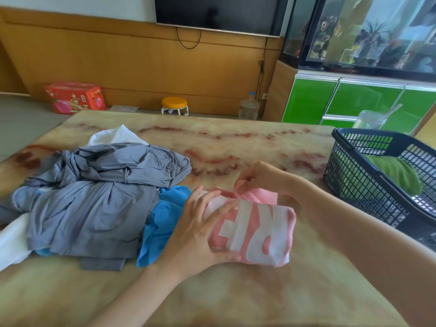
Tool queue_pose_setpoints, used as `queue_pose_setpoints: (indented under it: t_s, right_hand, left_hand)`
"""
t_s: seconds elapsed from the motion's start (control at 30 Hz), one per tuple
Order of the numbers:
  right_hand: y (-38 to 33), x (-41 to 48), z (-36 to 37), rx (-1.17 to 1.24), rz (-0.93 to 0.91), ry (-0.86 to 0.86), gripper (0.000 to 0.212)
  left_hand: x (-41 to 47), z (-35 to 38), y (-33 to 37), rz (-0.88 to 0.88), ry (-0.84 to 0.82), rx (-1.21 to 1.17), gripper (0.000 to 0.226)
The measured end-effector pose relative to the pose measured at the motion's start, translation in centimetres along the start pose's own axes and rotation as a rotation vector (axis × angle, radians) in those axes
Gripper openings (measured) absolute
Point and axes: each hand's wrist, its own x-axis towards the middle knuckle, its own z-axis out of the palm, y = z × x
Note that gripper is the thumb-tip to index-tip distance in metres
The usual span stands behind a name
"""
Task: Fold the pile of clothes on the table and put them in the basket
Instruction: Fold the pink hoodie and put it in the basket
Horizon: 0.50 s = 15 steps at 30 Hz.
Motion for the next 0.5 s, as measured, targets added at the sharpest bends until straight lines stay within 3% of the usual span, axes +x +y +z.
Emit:
queue_pose_setpoints:
  t_s: [0.13,0.33,0.43,0.5]
  right_hand:
    - [-2.4,2.4,0.2,0.047,-0.103,-0.043,0.015]
    - [-0.5,6.9,4.0,-0.300,-0.077,-0.283,0.027]
    - [0.4,7.6,2.6,-0.232,-0.043,-0.167,0.018]
    - [-0.2,6.7,0.0,0.053,-0.034,0.026,0.021]
  left_hand:
    - [-0.2,0.2,-0.3,-0.006,0.055,0.000,0.097]
    - [1.1,0.9,-1.2,-0.140,-0.087,-0.015,0.090]
    - [1.9,0.9,-1.7,-0.290,-0.166,-0.094,0.091]
    - [2.3,0.9,-2.0,-0.344,-0.203,-0.133,0.093]
